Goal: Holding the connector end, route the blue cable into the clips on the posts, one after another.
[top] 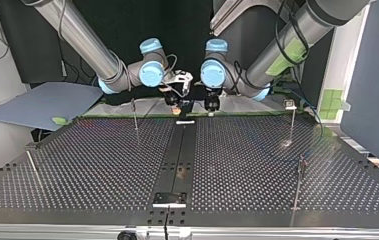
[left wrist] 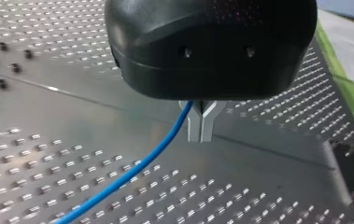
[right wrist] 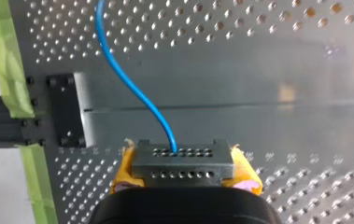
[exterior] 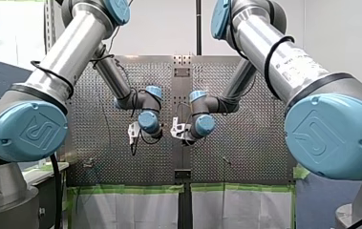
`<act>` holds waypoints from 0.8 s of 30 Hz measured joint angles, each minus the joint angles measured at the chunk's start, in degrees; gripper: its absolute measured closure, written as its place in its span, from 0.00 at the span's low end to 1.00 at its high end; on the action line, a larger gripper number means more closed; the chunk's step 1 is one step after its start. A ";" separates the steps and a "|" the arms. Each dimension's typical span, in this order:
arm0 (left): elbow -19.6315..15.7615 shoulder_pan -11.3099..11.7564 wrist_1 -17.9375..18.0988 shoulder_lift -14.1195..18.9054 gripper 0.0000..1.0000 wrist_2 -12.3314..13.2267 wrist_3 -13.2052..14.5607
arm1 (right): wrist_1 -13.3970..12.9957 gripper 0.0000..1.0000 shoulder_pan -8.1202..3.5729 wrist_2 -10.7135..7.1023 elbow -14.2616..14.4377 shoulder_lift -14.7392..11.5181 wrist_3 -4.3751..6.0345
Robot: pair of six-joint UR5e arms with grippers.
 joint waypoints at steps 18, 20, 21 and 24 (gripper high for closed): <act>0.01 -4.67 5.02 -2.69 1.00 -0.56 -3.03 | -9.02 1.00 -3.15 0.04 8.84 0.13 -0.75; -0.01 -5.10 5.39 -2.99 1.00 -0.39 -3.36 | -9.91 1.00 -3.56 0.07 9.76 0.13 -0.86; -0.01 -5.25 5.49 -3.19 1.00 -0.31 -3.45 | -10.41 1.00 -3.81 0.09 10.43 0.13 -0.92; -0.01 -5.79 6.14 -4.10 1.00 0.32 -3.80 | -11.11 1.00 -4.34 0.14 12.02 0.12 -1.02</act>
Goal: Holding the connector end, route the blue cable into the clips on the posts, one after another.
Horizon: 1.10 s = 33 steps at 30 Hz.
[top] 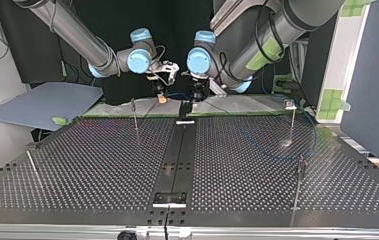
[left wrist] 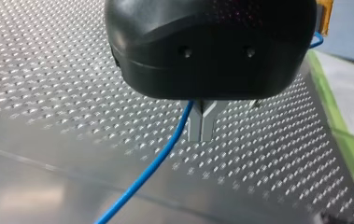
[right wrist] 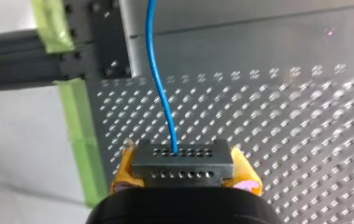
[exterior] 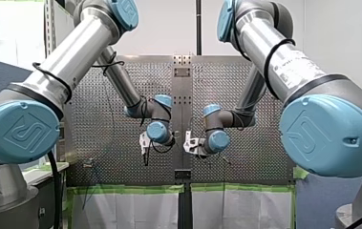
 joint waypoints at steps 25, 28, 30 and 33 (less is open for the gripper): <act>0.04 -6.31 6.44 -5.32 1.00 0.46 -2.49 | -7.68 1.00 -3.98 0.78 10.67 -4.82 1.17; 0.06 -7.64 6.79 -5.32 1.00 -0.12 -2.53 | -8.80 1.00 -4.62 0.93 11.85 -4.94 1.00; 0.06 -8.38 6.98 -5.33 1.00 -0.57 -2.58 | -9.28 1.00 -5.10 1.27 12.65 -4.95 0.70; 0.09 -9.19 7.15 -5.34 1.00 -0.97 -2.67 | -10.27 1.00 -5.86 1.60 13.96 -4.98 0.53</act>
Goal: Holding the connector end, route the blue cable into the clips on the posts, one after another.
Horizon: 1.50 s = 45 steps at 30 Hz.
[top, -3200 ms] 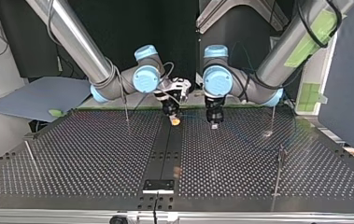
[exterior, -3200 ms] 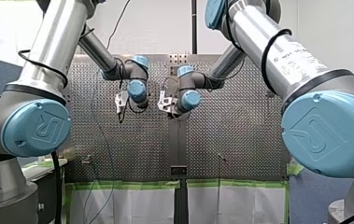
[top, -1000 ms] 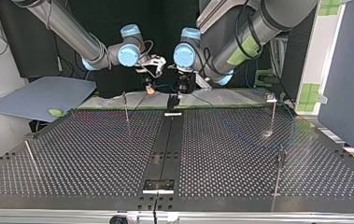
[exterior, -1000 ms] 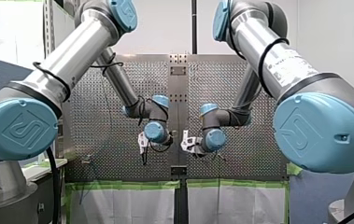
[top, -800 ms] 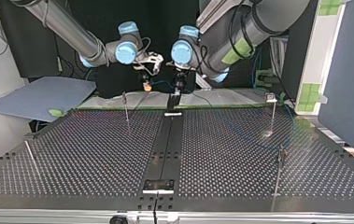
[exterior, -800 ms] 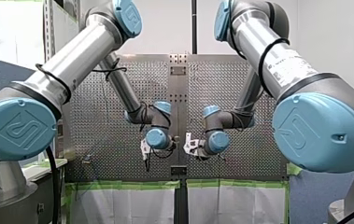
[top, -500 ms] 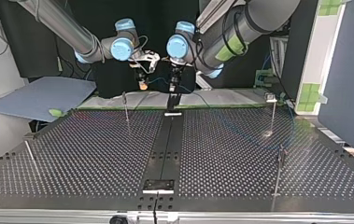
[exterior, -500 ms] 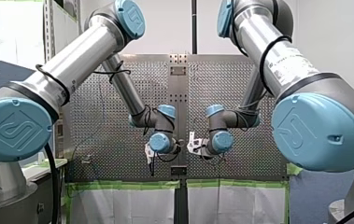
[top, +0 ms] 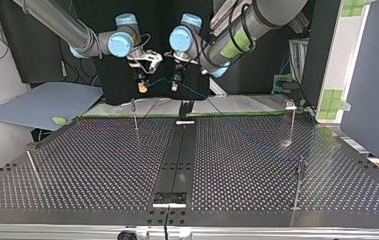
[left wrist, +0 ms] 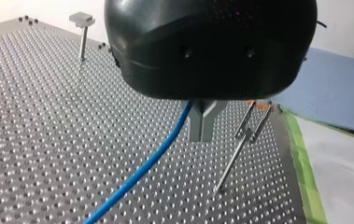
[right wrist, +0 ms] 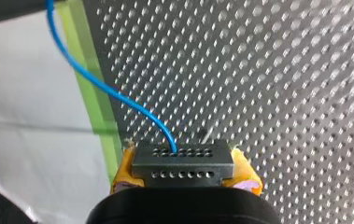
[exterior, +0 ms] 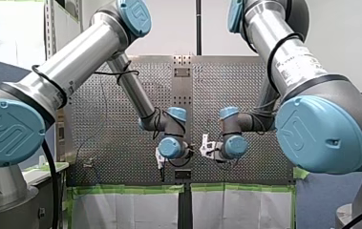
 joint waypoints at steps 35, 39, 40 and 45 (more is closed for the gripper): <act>14.77 -7.48 -5.49 -12.73 1.00 -8.20 0.45 | -5.54 1.00 -8.76 -0.72 5.90 -0.46 0.26; 16.69 -7.66 -3.98 -13.10 1.00 -9.01 0.47 | -7.30 1.00 -10.02 -1.87 5.91 -0.37 0.47; 17.24 -7.72 -3.67 -13.14 1.00 -9.21 0.47 | -7.70 1.00 -10.32 -2.24 5.92 -0.35 0.57; 19.06 -8.17 -3.24 -13.17 1.00 -9.82 0.43 | -9.09 1.00 -12.77 -4.85 6.40 -0.18 0.74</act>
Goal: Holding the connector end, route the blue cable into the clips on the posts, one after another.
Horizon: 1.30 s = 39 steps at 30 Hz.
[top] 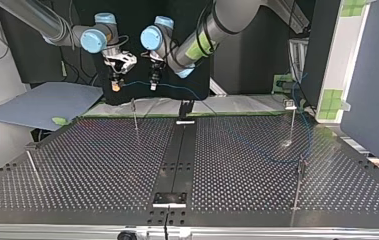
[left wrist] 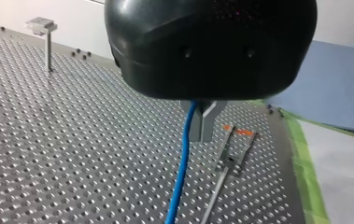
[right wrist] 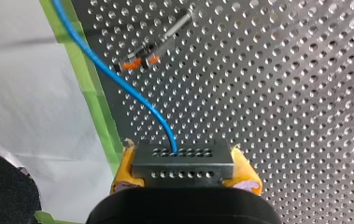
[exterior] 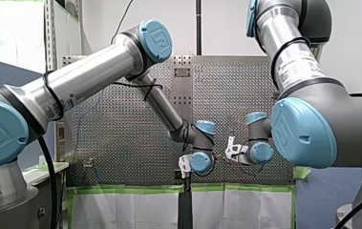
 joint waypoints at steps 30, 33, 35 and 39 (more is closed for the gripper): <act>9.88 -2.71 0.36 -8.14 0.98 -2.02 -3.10 | -5.92 1.00 -7.73 -10.43 1.23 4.04 -2.82; 10.43 -2.80 1.18 -8.38 0.98 -2.63 -3.37 | -5.99 1.00 -7.89 -10.42 0.92 4.55 -2.82; 10.55 -2.70 1.56 -8.43 0.98 -2.87 -3.43 | -5.98 1.00 -7.95 -10.45 0.58 5.09 -2.85; 10.66 -2.25 1.95 -8.65 0.98 -2.87 -3.48 | -5.95 1.00 -8.02 -10.59 -0.29 6.09 -2.97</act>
